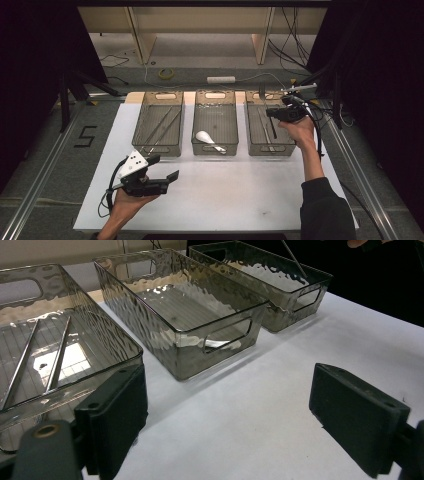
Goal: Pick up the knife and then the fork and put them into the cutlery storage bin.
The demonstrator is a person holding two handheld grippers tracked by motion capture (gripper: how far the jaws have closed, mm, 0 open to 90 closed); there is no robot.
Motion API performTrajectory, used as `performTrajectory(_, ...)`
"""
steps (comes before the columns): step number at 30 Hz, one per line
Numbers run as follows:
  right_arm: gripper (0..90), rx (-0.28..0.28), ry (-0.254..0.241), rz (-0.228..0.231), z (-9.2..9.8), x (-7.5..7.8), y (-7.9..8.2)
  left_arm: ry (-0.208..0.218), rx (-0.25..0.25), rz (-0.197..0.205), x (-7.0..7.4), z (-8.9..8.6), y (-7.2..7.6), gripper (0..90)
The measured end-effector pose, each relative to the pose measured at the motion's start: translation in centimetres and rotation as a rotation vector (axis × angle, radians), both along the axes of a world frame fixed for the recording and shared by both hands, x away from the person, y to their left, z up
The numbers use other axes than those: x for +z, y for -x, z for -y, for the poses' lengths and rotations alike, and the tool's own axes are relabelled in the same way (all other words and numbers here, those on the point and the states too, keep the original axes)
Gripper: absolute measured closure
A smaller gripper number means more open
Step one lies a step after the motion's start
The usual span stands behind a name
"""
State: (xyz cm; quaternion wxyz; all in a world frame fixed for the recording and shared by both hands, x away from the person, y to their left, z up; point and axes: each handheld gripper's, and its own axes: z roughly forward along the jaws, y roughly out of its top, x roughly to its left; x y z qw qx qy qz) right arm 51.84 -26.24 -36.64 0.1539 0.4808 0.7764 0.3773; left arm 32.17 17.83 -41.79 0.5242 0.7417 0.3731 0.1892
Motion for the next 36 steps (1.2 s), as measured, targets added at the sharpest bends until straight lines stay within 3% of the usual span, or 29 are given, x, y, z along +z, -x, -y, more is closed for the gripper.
performTrajectory(17, 85.1, -0.008, 0.033, -0.032, -0.9, -2.1, -0.4, 0.000, 0.000, 0.001, 0.0, -0.1, 0.0, 15.2)
performTrajectory(36, 85.1, -0.044, 0.031, -0.075, -1.2, -4.3, -0.4, -0.004, -0.002, 0.001, 0.0, 0.0, 0.0, 15.1)
